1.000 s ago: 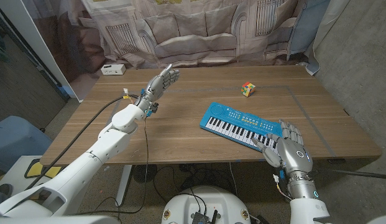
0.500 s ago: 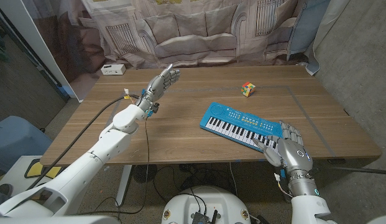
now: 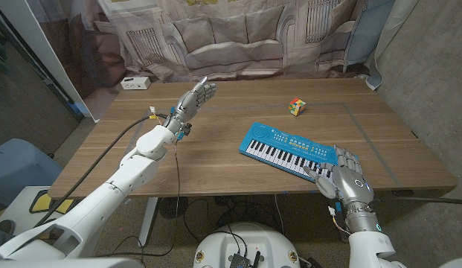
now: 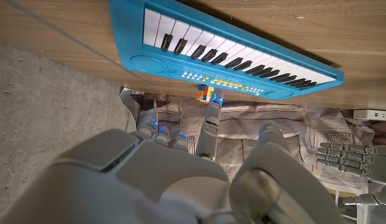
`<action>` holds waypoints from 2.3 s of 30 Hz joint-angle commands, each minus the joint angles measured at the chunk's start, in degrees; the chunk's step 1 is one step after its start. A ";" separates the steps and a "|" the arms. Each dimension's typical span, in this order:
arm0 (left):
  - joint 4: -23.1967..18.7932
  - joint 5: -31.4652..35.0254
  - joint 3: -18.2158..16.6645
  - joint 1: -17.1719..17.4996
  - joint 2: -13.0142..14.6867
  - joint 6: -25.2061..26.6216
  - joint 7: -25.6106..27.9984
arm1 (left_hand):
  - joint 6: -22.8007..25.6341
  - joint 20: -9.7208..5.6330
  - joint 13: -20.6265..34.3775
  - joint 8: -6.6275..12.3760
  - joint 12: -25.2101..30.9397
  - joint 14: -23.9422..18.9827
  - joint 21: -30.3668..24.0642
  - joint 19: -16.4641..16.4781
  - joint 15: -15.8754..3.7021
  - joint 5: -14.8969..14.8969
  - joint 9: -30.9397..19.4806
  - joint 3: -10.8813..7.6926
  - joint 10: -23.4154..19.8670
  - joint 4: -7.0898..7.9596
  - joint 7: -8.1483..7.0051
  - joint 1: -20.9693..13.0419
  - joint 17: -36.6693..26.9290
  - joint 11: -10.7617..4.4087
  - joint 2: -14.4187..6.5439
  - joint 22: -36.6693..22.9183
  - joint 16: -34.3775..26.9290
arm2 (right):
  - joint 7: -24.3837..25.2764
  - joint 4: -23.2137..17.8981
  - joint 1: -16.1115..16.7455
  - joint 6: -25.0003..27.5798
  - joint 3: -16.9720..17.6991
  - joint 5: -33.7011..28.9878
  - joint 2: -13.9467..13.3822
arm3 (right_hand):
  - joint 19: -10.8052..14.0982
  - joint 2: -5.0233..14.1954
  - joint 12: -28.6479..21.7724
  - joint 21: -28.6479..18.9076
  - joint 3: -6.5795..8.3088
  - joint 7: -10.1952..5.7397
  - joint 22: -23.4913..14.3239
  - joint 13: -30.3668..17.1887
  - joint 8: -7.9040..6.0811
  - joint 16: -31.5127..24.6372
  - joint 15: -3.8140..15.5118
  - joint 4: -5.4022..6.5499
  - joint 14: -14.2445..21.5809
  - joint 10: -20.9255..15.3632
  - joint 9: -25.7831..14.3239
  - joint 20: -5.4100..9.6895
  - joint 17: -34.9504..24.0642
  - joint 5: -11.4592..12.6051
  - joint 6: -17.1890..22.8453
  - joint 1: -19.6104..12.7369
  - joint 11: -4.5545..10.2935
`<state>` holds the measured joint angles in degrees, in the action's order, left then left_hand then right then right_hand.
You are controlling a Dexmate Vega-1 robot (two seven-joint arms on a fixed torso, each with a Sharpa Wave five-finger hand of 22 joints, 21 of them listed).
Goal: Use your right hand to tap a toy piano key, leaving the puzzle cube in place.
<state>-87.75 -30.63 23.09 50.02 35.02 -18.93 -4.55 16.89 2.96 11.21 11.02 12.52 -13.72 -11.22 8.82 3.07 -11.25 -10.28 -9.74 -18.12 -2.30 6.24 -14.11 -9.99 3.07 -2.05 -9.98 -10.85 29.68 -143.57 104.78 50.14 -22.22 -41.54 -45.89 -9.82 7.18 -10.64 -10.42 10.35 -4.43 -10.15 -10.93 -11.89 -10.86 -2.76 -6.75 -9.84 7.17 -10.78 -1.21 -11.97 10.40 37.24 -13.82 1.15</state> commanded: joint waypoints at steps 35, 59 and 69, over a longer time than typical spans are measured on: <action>1.27 -0.58 -0.28 -0.62 -0.06 -0.91 -1.30 | 0.50 0.41 0.13 -0.11 -0.20 -0.67 0.01 -0.09 0.14 0.18 -0.07 0.02 -0.61 -0.53 -0.13 0.35 -0.28 -0.18 -0.51 -0.19 0.05 | 0.29 -0.98 -7.92 9.10 -7.29 6.04 -5.31 | -5.98 1.10 -1.09 -0.83 2.43 -1.28 -0.14 -0.10 -1.19 -1.42 0.36 -0.95 -10.38 -1.59 -0.23 0.19 0.13 0.05 4.19 -2.57 1.12; 1.72 -0.28 0.37 -1.18 -0.15 -0.85 -2.18 | 0.45 0.40 0.13 -0.15 -0.25 -0.67 0.07 -0.29 0.12 0.18 -0.07 0.10 -0.61 -0.68 -0.23 0.39 -0.27 0.02 -0.51 -0.19 0.07 | 1.81 -0.43 -11.56 12.67 -10.28 10.56 -7.23 | -5.81 0.82 -1.12 -0.99 2.71 -2.19 -0.14 -0.10 -1.04 -1.67 0.39 -0.97 -9.83 -2.06 -0.20 -0.08 0.11 -0.11 4.87 -2.72 1.17; 1.44 -0.12 0.26 -0.84 0.12 -0.90 -1.97 | 0.44 0.48 0.13 -0.16 -0.30 -0.62 0.07 -0.32 0.14 0.18 -0.07 0.13 -0.53 -0.74 -0.18 0.40 -0.27 0.03 -0.52 -0.18 0.09 | 2.91 -0.74 -12.31 14.44 -11.01 12.57 -8.00 | -5.79 0.72 -1.18 -1.02 2.76 -2.09 -0.14 -0.09 -1.00 -1.73 0.41 -0.93 -9.70 -2.38 -0.20 -0.20 0.10 -0.16 5.12 -2.67 1.18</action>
<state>-86.08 -30.94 23.32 49.03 34.88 -20.12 -6.67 16.88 3.30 11.21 11.03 12.30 -13.93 -11.21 8.48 3.28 -11.25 -10.26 -9.51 -18.43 -2.53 6.24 -13.81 -9.99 2.77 -2.35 -9.98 -10.85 31.47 -144.20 93.54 62.74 -32.28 -31.13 -53.11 -9.82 8.15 -11.26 -10.86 12.67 -6.56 -10.14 -10.95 -12.55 -12.30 -2.76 -7.66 -9.84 4.89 -10.78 -1.23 -11.73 10.40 41.87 -16.02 2.35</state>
